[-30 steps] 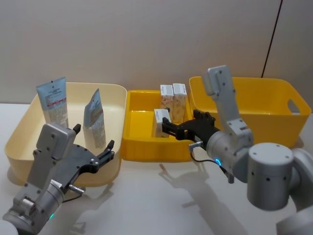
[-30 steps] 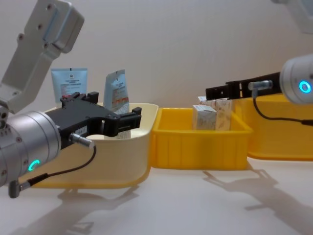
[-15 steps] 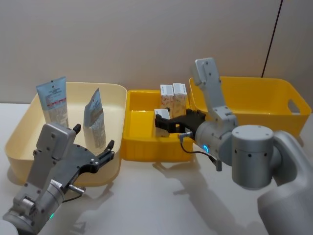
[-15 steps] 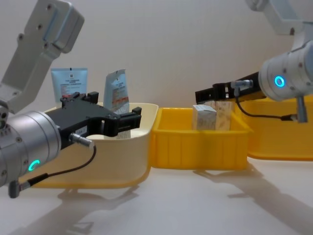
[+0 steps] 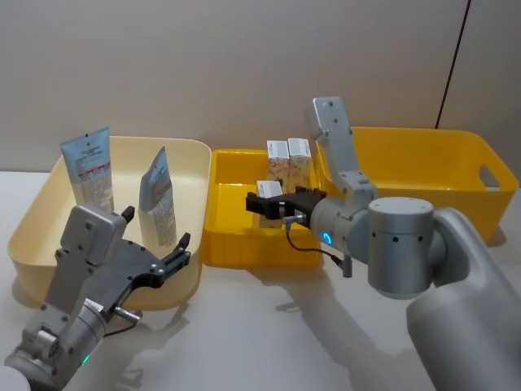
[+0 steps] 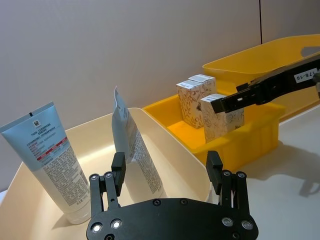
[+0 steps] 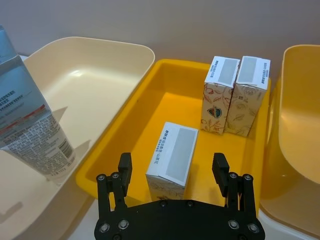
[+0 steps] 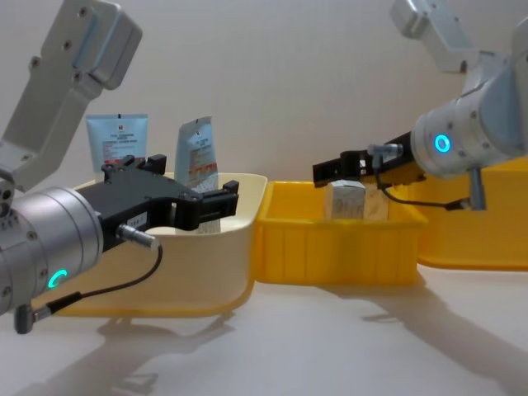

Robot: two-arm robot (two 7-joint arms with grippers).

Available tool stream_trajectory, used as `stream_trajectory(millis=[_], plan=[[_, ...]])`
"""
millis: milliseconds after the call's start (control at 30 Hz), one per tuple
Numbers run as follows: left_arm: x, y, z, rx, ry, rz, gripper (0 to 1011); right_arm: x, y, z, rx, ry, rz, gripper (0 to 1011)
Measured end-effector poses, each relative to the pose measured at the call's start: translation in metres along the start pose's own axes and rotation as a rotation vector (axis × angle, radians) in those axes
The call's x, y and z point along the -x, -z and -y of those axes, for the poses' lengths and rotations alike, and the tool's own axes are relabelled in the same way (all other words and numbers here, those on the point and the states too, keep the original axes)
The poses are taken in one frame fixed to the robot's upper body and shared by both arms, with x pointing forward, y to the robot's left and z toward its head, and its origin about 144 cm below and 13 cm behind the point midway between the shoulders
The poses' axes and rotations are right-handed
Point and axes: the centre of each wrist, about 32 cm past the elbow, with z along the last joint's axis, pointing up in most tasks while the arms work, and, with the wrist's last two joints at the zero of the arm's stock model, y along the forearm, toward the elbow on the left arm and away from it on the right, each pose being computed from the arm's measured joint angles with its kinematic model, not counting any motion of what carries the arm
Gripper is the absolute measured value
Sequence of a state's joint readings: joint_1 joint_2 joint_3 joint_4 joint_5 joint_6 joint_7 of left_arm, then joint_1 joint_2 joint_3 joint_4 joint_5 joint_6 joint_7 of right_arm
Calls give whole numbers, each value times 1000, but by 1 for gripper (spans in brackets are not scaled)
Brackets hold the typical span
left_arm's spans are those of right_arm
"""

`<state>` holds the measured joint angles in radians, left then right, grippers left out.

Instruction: Bimanual collaborative sorting of washing and personal care products

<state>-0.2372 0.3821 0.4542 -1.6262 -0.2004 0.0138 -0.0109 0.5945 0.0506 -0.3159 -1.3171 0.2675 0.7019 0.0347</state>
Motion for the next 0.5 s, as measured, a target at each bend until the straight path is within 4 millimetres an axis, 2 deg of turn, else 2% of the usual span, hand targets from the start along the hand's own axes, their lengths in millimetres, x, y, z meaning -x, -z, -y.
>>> stream_trajectory(millis=[500], plan=[[0, 0, 0, 0, 0, 0, 1003, 10, 3, -25, 34, -17, -18, 1000]])
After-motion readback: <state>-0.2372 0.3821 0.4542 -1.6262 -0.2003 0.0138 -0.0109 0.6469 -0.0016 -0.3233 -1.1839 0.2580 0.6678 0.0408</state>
